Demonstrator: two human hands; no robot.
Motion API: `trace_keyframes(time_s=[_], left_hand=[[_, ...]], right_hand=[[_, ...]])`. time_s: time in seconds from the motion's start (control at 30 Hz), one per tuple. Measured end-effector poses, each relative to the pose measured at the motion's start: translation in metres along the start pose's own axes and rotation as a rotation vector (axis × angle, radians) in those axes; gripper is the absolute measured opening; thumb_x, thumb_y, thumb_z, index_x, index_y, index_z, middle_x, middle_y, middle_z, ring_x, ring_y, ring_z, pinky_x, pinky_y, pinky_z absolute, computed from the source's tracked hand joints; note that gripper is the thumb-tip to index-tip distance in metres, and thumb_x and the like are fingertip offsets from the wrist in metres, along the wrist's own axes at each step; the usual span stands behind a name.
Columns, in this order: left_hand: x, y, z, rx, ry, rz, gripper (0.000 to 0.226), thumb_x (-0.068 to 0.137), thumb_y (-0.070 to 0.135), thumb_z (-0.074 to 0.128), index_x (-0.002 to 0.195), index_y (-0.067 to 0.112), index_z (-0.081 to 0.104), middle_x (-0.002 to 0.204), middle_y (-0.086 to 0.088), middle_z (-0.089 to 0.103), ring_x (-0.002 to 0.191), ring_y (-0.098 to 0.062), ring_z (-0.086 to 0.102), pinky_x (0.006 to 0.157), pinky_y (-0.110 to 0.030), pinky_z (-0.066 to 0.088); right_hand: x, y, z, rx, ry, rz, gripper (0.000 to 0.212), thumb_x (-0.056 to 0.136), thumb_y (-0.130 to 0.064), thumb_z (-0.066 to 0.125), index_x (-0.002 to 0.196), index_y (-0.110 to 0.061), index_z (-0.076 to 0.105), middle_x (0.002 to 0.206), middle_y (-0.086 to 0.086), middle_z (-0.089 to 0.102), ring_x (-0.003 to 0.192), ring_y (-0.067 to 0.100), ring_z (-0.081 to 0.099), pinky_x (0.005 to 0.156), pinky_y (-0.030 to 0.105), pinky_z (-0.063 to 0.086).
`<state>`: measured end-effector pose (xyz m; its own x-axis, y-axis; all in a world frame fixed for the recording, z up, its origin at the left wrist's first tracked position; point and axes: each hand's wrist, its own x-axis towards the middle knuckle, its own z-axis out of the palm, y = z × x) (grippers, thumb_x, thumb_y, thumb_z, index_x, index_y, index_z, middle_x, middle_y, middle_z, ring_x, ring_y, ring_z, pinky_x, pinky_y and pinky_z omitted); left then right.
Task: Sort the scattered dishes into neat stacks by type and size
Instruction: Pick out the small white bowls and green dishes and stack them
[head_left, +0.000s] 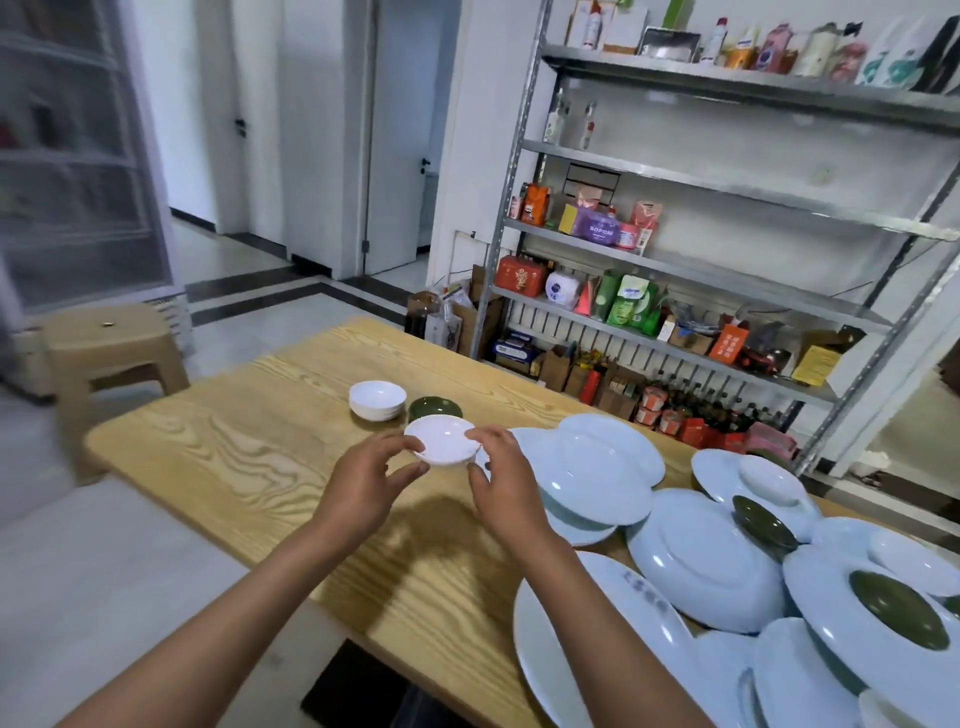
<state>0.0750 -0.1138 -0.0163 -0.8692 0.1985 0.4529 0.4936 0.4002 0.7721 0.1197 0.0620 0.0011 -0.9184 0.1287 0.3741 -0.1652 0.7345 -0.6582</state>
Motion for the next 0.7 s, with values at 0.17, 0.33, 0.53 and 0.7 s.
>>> trace_keyframes(time_s=[0.17,0.33,0.53,0.7], left_hand=[[0.019,-0.034,-0.028,0.129,0.140,-0.097,0.017,0.079,0.027,0.075,0.094,0.024,0.070,0.110,0.006,0.067,0.099,-0.015,0.061,0.071,-0.027,0.039],[0.053,-0.057,-0.036,0.239,0.209,-0.139,0.021,0.081,0.026,0.074,0.100,0.019,0.070,0.112,-0.001,0.067,0.107,-0.021,0.059,0.080,-0.030,0.042],[0.089,-0.089,-0.019,0.359,0.154,-0.161,0.026,0.085,0.028,0.068,0.108,0.017,0.067,0.114,-0.003,0.065,0.109,-0.024,0.056,0.081,-0.036,0.046],[0.111,-0.106,-0.007,0.427,0.101,-0.179,0.027,0.086,0.029,0.065,0.109,0.016,0.067,0.112,-0.006,0.066,0.107,-0.029,0.056,0.081,-0.040,0.048]], right_hand=[[0.012,0.000,0.047,-0.094,-0.208,0.041,0.060,0.094,-0.009,0.046,0.149,-0.022,0.027,0.153,0.001,0.033,0.136,0.018,0.038,0.107,0.027,0.033],[0.016,0.015,0.093,-0.243,-0.312,0.004,0.035,0.096,-0.020,0.039,0.130,-0.022,0.048,0.135,0.007,0.051,0.125,0.025,0.048,0.103,0.035,0.040],[0.029,0.037,0.115,-0.291,-0.257,-0.057,0.043,0.102,-0.026,0.033,0.142,-0.016,0.045,0.153,0.006,0.036,0.143,0.021,0.028,0.117,0.028,0.017],[0.030,0.044,0.120,-0.283,-0.242,-0.076,0.044,0.100,-0.028,0.036,0.141,-0.018,0.047,0.152,0.005,0.038,0.142,0.019,0.030,0.117,0.026,0.015]])
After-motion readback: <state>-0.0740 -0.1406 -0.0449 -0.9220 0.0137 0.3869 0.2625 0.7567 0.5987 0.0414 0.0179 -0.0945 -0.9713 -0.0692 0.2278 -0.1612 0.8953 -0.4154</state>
